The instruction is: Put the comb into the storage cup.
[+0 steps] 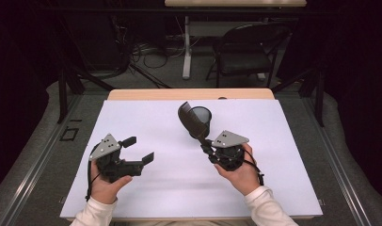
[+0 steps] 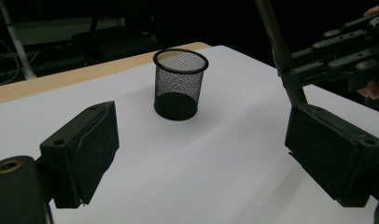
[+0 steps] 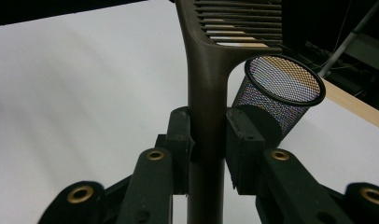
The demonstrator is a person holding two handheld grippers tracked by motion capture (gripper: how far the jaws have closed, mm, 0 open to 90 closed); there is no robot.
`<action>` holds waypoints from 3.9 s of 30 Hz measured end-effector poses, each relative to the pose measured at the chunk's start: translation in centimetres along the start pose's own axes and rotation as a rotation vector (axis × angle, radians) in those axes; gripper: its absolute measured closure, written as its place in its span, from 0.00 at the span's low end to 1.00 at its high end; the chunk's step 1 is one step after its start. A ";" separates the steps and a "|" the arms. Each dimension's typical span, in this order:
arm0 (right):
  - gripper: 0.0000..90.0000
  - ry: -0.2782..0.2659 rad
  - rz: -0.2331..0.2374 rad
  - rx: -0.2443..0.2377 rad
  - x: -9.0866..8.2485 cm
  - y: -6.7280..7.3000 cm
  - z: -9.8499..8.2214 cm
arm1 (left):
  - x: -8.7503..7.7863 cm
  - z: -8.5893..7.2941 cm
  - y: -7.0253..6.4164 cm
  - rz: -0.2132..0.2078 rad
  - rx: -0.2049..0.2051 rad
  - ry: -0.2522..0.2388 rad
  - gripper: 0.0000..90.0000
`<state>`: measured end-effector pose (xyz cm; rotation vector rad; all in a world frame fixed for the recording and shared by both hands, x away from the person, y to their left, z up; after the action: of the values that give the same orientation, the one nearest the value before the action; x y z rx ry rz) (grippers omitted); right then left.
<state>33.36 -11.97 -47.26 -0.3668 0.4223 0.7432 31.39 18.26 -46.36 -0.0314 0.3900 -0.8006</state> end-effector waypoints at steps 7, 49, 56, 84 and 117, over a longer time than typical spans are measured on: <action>0.81 -0.006 -0.003 -0.002 0.0 0.1 0.0 | 0.6 0.8 0.0 -0.004 -0.022 -0.002 0.18; 0.81 -0.023 -0.020 -0.020 0.2 0.5 0.0 | 3.3 4.1 0.2 -0.079 -0.189 -0.030 0.36; 0.81 -0.026 -0.022 -0.021 0.2 0.6 0.0 | 4.0 4.3 -0.1 -0.079 -0.194 -0.013 0.38; 0.81 -0.032 -0.017 -0.022 0.4 0.9 0.0 | 6.9 5.0 -2.2 -0.143 -0.262 0.016 0.48; 0.81 -0.031 -0.010 -0.030 0.8 1.4 -0.1 | 8.9 5.6 -3.0 -0.188 -0.336 0.008 0.65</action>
<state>32.85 -10.64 -47.95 -0.3843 0.3800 0.7451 36.90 9.24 -43.61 -0.3833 0.5312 -0.9134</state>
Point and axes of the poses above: each handheld gripper's, and its own axes: x roughly forward along the jaws, z roughly out of its top, y roughly to its left, the point moved 3 cm from there along x, roughly forward along the jaws, and after that the axes turned 2 degrees about -x, right-handed, at the moved point
